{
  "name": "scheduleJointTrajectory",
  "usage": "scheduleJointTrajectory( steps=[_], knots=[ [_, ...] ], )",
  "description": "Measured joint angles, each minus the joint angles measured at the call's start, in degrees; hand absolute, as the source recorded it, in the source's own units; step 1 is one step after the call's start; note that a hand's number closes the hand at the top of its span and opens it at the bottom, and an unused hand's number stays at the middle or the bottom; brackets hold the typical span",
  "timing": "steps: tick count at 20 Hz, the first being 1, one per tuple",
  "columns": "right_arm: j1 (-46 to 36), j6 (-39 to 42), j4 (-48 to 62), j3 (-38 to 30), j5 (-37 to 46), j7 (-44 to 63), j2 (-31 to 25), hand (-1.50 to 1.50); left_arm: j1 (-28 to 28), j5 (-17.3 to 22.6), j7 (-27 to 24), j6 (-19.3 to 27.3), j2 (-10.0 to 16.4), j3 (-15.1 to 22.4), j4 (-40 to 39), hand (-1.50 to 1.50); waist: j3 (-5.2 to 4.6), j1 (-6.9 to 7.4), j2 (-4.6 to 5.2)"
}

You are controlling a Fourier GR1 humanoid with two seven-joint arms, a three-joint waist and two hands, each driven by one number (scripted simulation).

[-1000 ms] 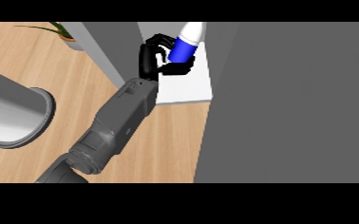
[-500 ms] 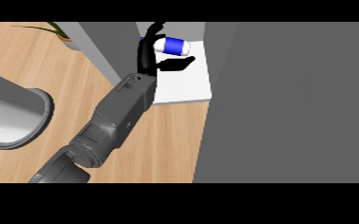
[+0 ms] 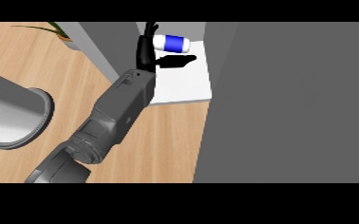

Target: Pick up the bottled water, place it into the cabinet and close the cabinet

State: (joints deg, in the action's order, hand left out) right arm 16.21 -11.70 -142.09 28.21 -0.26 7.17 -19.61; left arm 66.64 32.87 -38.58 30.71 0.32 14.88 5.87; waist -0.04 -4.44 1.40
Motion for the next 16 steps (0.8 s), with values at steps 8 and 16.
scheduleJointTrajectory(
  steps=[8, 16],
  knots=[
    [0.24, 0.34, 0.09, -0.07, -0.18, -0.4, 0.64, -1.5, 0.51, 0.45, -1.88, -8.19, -0.11, -0.91, 2.44, -1.5, -0.02, 0.05, -0.07],
    [1.16, 0.41, 0.04, -0.56, -0.08, -0.16, 0.6, -1.5, -0.64, 2.33, -0.77, -18.33, -0.28, -0.8, 8.54, -1.5, 0.0, 1.54, -0.88]
  ],
)
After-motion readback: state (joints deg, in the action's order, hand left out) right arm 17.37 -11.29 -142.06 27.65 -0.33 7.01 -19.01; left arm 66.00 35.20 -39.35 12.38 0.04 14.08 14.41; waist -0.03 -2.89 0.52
